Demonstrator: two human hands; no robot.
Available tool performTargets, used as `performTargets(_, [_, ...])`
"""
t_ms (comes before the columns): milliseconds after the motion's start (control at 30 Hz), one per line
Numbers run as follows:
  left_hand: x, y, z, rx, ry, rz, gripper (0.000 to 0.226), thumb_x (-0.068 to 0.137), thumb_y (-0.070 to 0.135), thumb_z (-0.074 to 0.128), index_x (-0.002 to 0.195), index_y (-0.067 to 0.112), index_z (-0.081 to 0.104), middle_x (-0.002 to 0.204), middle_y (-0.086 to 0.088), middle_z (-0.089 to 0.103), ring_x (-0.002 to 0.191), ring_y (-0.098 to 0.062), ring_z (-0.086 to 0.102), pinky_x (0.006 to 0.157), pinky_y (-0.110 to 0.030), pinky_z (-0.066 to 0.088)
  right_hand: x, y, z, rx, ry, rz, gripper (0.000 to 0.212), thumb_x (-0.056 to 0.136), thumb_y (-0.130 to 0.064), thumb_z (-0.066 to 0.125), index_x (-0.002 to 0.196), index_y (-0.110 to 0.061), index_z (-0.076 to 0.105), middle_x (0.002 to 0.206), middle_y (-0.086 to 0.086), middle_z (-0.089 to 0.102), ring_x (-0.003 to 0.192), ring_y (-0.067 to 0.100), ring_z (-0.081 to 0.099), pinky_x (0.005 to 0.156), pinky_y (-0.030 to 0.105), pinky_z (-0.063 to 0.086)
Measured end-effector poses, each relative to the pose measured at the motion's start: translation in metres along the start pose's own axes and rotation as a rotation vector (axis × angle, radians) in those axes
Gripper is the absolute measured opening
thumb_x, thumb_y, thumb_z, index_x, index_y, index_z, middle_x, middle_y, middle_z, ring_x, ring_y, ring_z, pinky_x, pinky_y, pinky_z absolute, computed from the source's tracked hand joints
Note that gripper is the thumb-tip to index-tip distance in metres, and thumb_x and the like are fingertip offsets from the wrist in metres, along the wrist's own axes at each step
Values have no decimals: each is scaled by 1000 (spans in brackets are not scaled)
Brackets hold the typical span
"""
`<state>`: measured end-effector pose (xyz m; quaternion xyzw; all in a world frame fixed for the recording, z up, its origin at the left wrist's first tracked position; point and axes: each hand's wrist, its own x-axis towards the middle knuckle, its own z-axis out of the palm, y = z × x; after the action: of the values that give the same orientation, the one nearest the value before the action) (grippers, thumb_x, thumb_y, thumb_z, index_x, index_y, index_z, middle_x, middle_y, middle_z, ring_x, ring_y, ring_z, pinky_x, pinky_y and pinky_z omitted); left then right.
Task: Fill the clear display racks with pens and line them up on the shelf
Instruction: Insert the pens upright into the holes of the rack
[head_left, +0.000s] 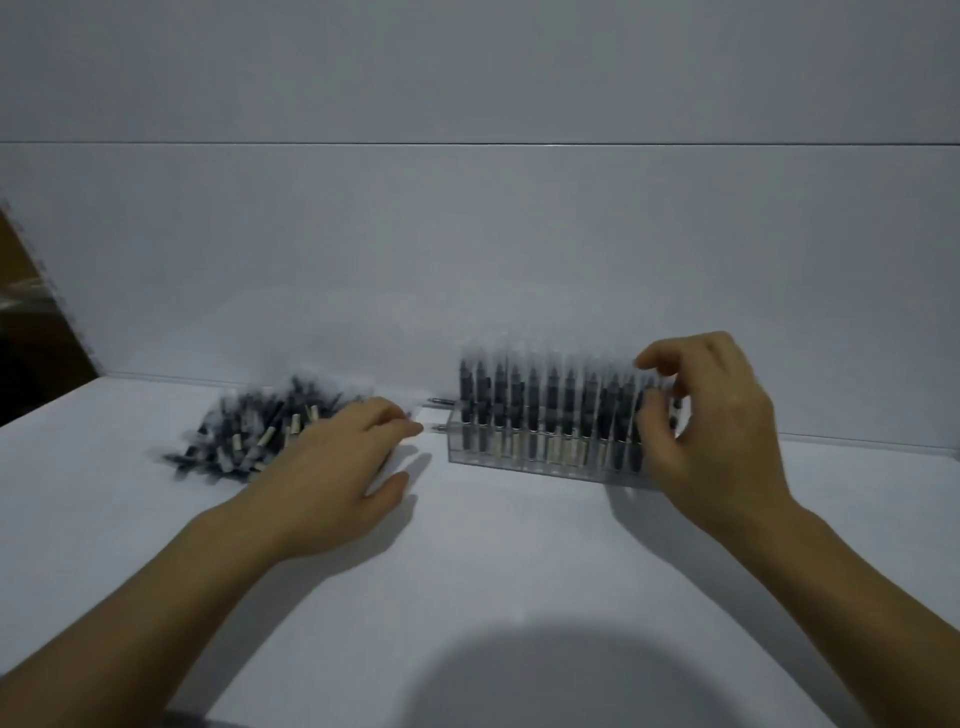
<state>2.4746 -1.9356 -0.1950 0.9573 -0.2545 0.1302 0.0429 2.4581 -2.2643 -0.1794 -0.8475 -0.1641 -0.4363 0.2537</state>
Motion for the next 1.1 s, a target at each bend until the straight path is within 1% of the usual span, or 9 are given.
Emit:
performTargets(167, [-19,-31,2,36,-5,-213,62,92,54,42,144,23,47,138,4,46,125,-20,48,98,-43,48,10,-66,68,48,-502,-215,28,96,-10,57,123,-15,61,117,1,55,102,18,53,86,34,49])
performTargets(333, [-31,-50,5,15,27,-348,64,91,57,43,146,23,45,140,2,43,130,-23,43,103,-49,44,37,-106,146,-161,-728,-346,26,100,-9,50,125,-10,55,122,11,52,107,32,53,83,41,46])
performTargets(500, [-39,-66,13,-69,121,-440,53,96,50,49,144,28,44,143,4,41,135,-22,40,110,-51,37,72,-116,186,-597,-1039,-207,7,98,-16,62,93,-10,61,89,5,55,99,31,64,73,38,44])
performTargets(567, [-43,-64,22,-127,210,-465,48,97,46,48,141,28,46,143,4,42,135,-21,39,111,-52,36,81,-114,201,-623,-1145,-128,9,100,-11,57,106,-7,62,108,10,62,109,34,62,86,44,51])
performTargets(667, [-46,-60,32,-239,373,-455,35,95,36,45,127,27,56,129,8,48,123,-17,46,104,-53,41,90,-117,212,-613,-1228,-48,26,97,-8,59,123,-4,60,133,15,57,121,37,59,98,50,51])
performTargets(767, [-44,-58,32,-305,483,-438,26,94,27,45,116,27,58,116,13,50,112,-11,48,98,-47,44,90,-115,207,-690,-1262,-113,8,93,-7,60,95,-9,53,108,12,56,105,34,60,86,46,49])
performTargets(833, [-45,-58,32,-315,494,-416,24,93,26,43,112,28,58,113,15,49,108,-10,49,96,-46,45,88,-108,204,-719,-1222,-164,14,94,-5,58,84,-8,49,93,9,50,89,31,54,77,41,46])
performTargets(967, [-47,-66,37,-354,482,-409,22,94,25,41,107,28,57,109,17,48,105,-10,49,92,-46,47,84,-98,207,-715,-1167,-217,12,98,2,52,89,-5,55,73,7,42,84,31,57,71,37,47])
performTargets(1100, [-45,-65,36,-412,504,-410,22,94,25,39,104,30,57,107,18,48,104,-7,49,90,-46,48,81,-98,204,-777,-1143,-268,12,99,-1,50,94,-8,58,71,5,41,79,28,53,71,36,43])
